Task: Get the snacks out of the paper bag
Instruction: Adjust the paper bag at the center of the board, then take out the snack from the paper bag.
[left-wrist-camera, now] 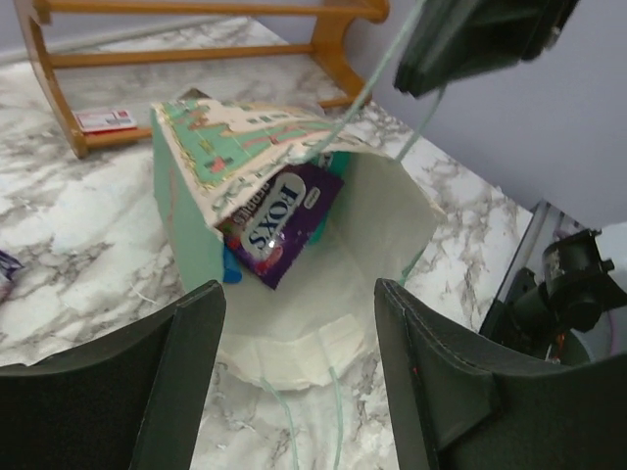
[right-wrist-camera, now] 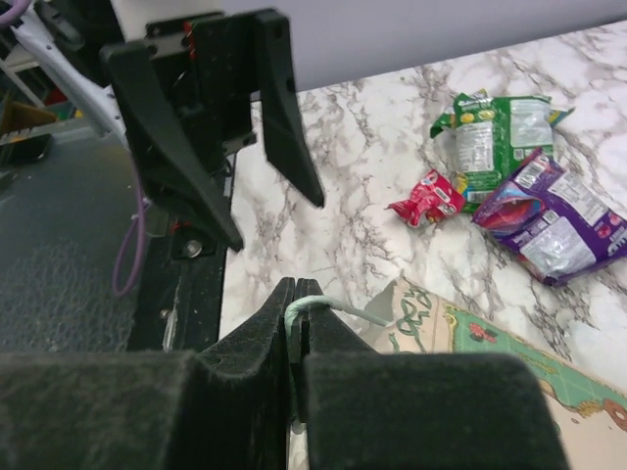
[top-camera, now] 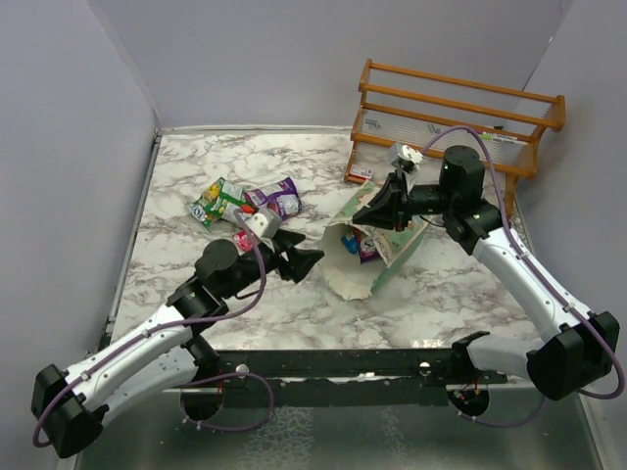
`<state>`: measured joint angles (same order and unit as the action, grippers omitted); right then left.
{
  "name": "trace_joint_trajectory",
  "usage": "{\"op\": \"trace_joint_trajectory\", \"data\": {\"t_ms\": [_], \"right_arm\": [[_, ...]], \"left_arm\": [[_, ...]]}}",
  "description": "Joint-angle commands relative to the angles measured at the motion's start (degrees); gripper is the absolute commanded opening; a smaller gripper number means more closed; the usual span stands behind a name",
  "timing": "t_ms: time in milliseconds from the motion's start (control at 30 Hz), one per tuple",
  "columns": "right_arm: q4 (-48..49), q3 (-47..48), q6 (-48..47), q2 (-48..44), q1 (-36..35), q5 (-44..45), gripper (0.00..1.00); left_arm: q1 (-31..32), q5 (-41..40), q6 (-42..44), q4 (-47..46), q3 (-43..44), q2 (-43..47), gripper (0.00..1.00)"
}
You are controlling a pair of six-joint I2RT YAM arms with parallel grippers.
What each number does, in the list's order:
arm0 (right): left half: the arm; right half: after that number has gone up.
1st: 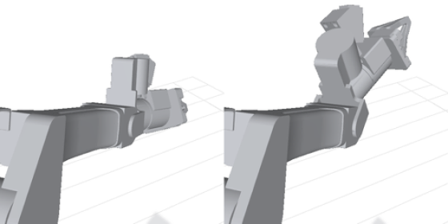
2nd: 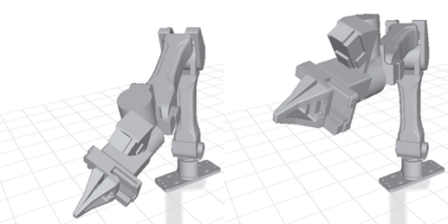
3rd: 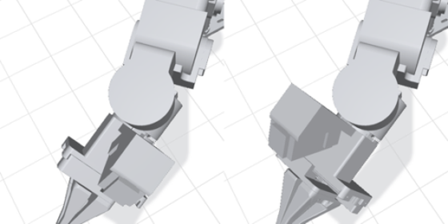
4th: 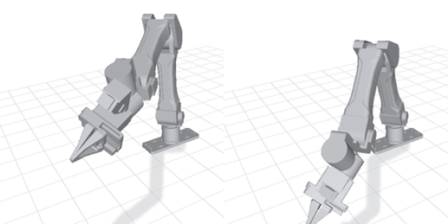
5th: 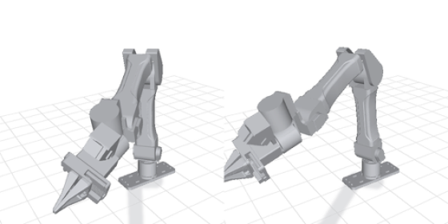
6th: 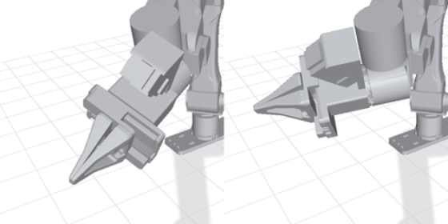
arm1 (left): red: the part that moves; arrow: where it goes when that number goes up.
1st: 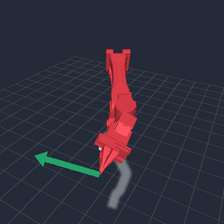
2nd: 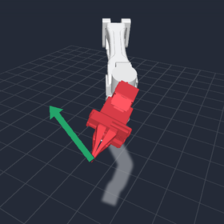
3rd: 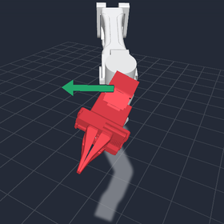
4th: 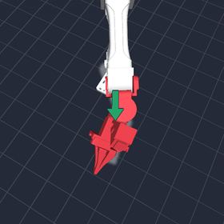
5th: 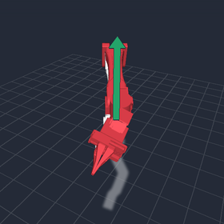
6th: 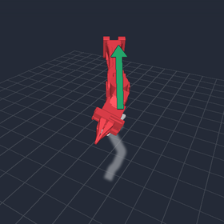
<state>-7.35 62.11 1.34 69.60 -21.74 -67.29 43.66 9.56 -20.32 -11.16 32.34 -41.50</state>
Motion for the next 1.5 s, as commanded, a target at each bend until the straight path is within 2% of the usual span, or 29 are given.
{"op": "trace_joint_trajectory", "data": {"t_ms": [0, 200, 300, 433, 567, 700, 800, 967, 1133, 1267, 1367, 1467], "right_arm": [[0.1, 1.6, 1.6, 0.1, 0.2, 7.0, 0.02], [-0.9, 2.4, 4.3, -1.3, 0.2, 9.9, 0.02], [-2.6, 3.0, 5.6, -2.1, 0.2, 12.0, 0.02], [-4.4, 4.3, 6.5, -2.6, 0.2, 11.7, 0.02], [-5.2, 6.0, 7.5, -3.6, 0.2, 11.8, 0.02], [-5.0, 7.3, 9.2, -4.4, 0.2, 11.5, 0.02], [-5.8, 7.5, 8.7, -5.2, 0.2, 11.7, 0.02], [-5.1, 5.7, 8.4, -6.6, 0.2, 12.2, 0.02], [-5.2, 5.1, 8.3, -6.4, 0.2, 11.5, 0.02], [-5.0, 5.2, 8.6, -6.5, 0.2, 11.3, 0.02], [-4.9, 5.2, 8.5, -6.7, 0.2, 11.3, 0.02], [-4.8, 5.3, 8.4, -6.8, 0.3, 11.1, 0.02]], "left_arm": [[5.6, -5.0, 0.8, -6.8, -3.0, -2.0, 0.63], [20.4, -24.1, 8.2, -9.5, -5.4, -8.7, 0.62], [23.9, -29.9, 10.8, -13.4, -5.2, -15.0, 0.61], [24.5, -30.6, 13.0, -25.3, -7.0, -22.4, 0.6], [24.5, -33.0, 18.8, -34.4, -6.1, -32.5, 0.46], [24.5, -31.9, 23.8, -41.5, -3.7, -42.5, 0.41], [24.3, -32.9, 25.4, -42.8, -1.0, -46.7, 0.36], [24.0, -32.6, 26.9, -42.0, 3.1, -50.6, 0.33], [24.0, -30.1, 26.9, -40.6, 5.0, -51.3, 0.32], [23.6, -27.4, 26.8, -40.0, 6.5, -52.6, 0.39], [23.4, -26.1, 27.1, -37.6, 8.7, -54.9, 0.4], [23.4, -26.2, 27.9, -38.9, 9.0, -57.5, 0.49]]}}
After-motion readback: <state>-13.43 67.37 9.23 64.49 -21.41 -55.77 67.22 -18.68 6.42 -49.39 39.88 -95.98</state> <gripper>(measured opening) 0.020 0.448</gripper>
